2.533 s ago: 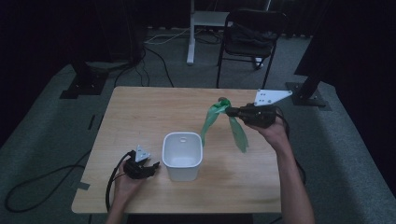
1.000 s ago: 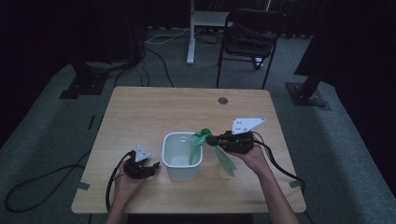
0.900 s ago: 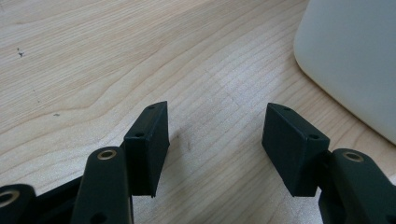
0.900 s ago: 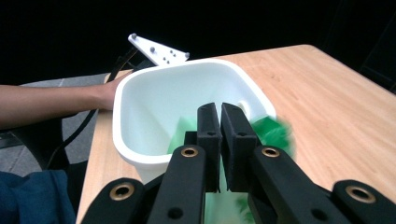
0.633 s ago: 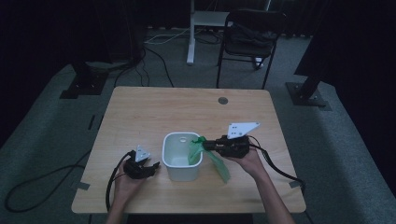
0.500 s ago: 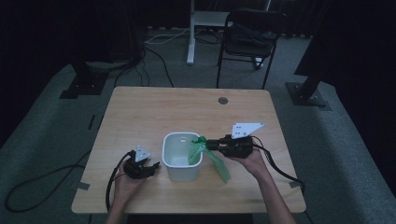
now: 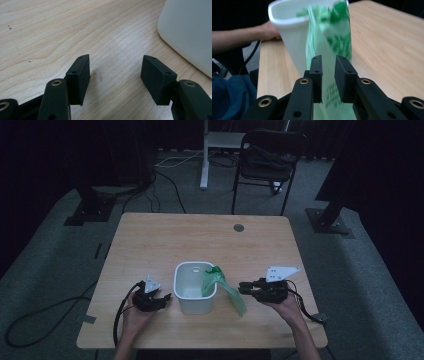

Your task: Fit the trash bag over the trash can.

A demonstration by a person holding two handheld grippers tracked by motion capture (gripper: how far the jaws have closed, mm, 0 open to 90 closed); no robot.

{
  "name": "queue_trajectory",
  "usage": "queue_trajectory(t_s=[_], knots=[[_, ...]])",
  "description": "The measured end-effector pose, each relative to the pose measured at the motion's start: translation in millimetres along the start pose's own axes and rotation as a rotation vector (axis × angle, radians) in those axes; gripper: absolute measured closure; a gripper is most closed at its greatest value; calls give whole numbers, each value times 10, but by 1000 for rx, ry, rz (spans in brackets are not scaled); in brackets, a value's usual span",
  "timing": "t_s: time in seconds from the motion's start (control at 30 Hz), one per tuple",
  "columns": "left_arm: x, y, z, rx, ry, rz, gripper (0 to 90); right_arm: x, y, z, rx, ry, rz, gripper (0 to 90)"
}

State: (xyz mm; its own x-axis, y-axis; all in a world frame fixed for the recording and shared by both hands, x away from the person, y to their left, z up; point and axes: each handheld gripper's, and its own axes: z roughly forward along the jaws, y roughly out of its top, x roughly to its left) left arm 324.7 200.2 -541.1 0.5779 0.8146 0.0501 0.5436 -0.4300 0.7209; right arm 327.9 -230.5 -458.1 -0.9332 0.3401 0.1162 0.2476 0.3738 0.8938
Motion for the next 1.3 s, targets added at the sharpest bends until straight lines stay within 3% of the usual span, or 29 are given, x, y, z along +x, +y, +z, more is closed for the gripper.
queue_trajectory(t_s=[0.33,0.43,0.6,0.7,0.77,1.03,1.3], knots=[[2,-1,5,-3,-4,-5,409,-8,-417,12,48,7,77,746],[3,0,5,-2,-4,-5,409,0,-508,69,90,0,77,734],[3,-1,9,-4,-9,-9,409,-32,-635,212,149,33,98,689],[4,-1,10,-4,-10,-10,408,-53,-649,278,176,39,93,832],[7,-1,10,-4,-12,-10,408,-79,-622,260,154,26,93,898],[6,3,22,-8,-16,-12,408,-166,-463,15,28,-45,116,900],[-29,50,84,-18,-43,-7,415,-239,-96,-118,-72,-48,79,900]])
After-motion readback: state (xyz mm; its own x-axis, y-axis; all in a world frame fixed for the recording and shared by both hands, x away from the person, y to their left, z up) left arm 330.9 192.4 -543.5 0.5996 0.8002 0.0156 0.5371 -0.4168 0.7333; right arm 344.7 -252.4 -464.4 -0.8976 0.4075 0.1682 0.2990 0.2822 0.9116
